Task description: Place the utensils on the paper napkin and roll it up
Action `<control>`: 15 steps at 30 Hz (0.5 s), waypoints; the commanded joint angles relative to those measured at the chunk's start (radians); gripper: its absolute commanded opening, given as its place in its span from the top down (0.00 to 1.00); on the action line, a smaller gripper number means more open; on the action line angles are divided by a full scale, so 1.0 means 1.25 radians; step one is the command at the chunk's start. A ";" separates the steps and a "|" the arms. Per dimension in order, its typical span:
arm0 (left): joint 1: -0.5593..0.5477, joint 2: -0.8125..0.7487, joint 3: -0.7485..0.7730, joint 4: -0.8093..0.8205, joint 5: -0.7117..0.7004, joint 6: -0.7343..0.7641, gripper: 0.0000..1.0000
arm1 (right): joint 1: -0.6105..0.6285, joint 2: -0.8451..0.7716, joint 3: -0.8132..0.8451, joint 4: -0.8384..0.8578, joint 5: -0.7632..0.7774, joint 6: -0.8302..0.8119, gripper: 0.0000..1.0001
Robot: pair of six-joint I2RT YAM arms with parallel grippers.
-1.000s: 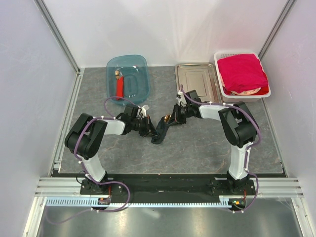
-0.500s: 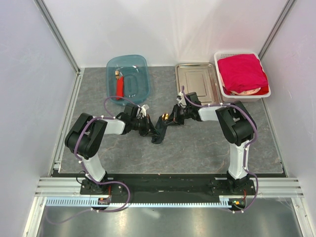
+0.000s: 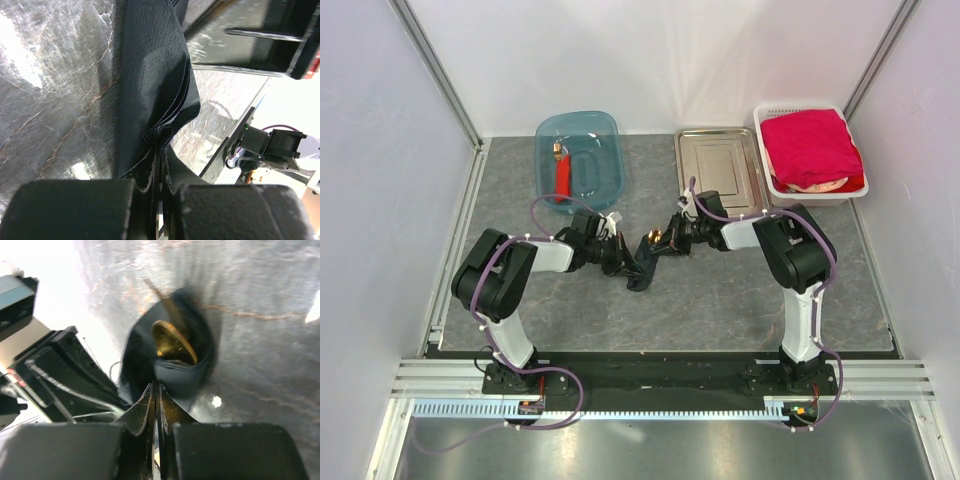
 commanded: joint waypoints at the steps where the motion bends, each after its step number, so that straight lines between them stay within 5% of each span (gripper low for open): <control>1: 0.005 0.033 0.003 -0.050 -0.093 0.062 0.98 | 0.001 0.032 -0.007 0.017 0.006 0.000 0.94; 15: -0.024 -0.050 0.040 -0.033 -0.037 0.070 0.98 | 0.009 0.076 -0.005 -0.110 0.110 -0.058 1.00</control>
